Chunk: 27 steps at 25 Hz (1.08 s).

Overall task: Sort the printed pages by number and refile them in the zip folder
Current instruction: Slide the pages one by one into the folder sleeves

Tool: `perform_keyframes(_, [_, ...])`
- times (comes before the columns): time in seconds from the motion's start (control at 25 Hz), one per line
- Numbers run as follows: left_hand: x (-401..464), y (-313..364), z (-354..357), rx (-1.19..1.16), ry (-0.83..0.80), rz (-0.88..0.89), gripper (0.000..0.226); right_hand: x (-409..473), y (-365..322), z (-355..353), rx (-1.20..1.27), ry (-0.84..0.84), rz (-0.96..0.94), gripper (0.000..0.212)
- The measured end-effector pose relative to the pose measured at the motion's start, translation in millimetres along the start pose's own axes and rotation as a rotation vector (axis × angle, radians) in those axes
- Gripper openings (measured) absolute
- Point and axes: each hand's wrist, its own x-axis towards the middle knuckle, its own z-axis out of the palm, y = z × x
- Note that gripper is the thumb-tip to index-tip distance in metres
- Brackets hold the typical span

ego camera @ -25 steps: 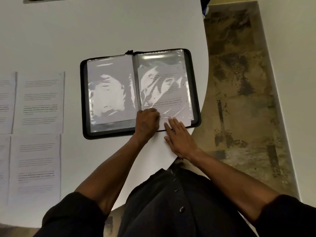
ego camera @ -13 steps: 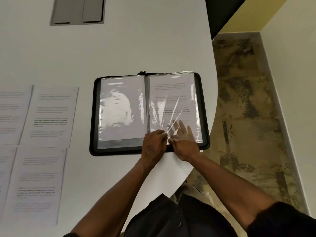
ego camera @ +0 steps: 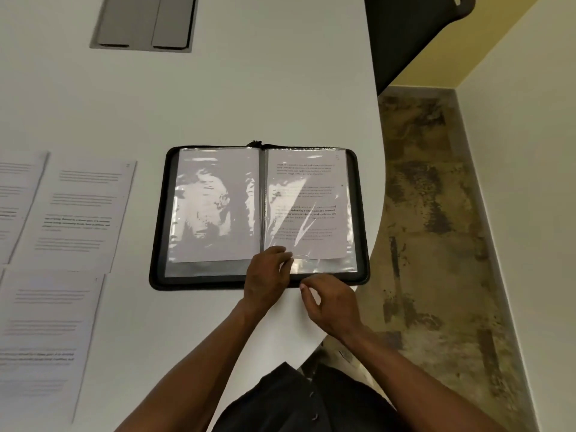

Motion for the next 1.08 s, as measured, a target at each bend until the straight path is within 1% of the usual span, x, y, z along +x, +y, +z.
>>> perform_keyframes(0.04, [-1,-3,1,-0.008,-0.001,-0.015,0.022,-1,-3,-10,0.040,0.113,0.138,0.022])
perform_keyframes(0.08, [-1,-6,3,-0.017,-0.002,-0.021,0.023,4,-5,-20,0.096,0.199,0.336,0.029])
perform_keyframes(0.12, [-2,-10,4,-0.026,-0.005,-0.022,0.023,13,-3,-28,0.157,0.244,0.546,0.040])
perform_keyframes(0.16, [-2,-13,6,-0.035,-0.006,-0.020,0.023,24,1,-34,0.212,0.237,0.728,0.051])
perform_keyframes(0.2, [-2,-15,6,-0.042,-0.007,-0.022,0.022,35,6,-38,0.256,0.199,0.854,0.061])
perform_keyframes(0.24, [-2,-16,6,-0.053,-0.007,-0.024,0.021,46,10,-41,0.295,0.153,0.928,0.067])
perform_keyframes(0.28, [-3,-16,5,-0.064,-0.010,-0.028,0.021,54,13,-43,0.342,0.113,0.977,0.068])
perform_keyframes(0.36, [-3,-17,4,-0.080,-0.012,-0.027,0.024,65,13,-45,0.437,0.120,1.047,0.056])
perform_keyframes(0.4, [-5,-16,3,-0.082,-0.019,-0.030,0.030,68,12,-45,0.480,0.154,1.061,0.047])
perform_keyframes(0.48, [-9,-11,-2,-0.073,-0.024,0.010,0.055,75,0,-50,0.575,0.212,1.027,0.037])
perform_keyframes(0.56, [-16,1,-6,-0.060,-0.017,0.103,0.083,80,-21,-55,0.650,0.240,0.915,0.032])
perform_keyframes(0.6, [-18,9,-7,-0.050,-0.013,0.135,0.090,82,-33,-56,0.685,0.240,0.849,0.029])
perform_keyframes(0.64, [-20,16,-8,-0.052,0.004,0.149,0.093,84,-46,-57,0.720,0.231,0.785,0.026])
perform_keyframes(0.72, [-24,27,-13,-0.102,0.096,0.092,0.084,89,-76,-56,0.765,0.179,0.664,0.018])
perform_keyframes(0.8, [-25,32,-24,-0.216,0.265,-0.020,0.064,95,-102,-52,0.811,0.094,0.543,0.015])
perform_keyframes(0.88, [-26,31,-42,-0.294,0.455,-0.124,0.043,99,-121,-46,0.859,-0.004,0.438,0.016])
perform_keyframes(0.92, [-27,26,-52,-0.310,0.519,-0.172,0.035,100,-129,-44,0.874,-0.046,0.401,0.020])
perform_keyframes(0.96, [-28,19,-62,-0.318,0.552,-0.222,0.026,99,-135,-42,0.882,-0.072,0.390,0.024])
perform_keyframes(1.04, [-30,-8,-75,-0.378,0.552,-0.345,0.008,96,-138,-36,0.887,-0.111,0.416,0.024])
perform_keyframes(1.08, [-32,-22,-80,-0.454,0.537,-0.423,0.011,93,-136,-33,0.871,-0.138,0.436,0.023])
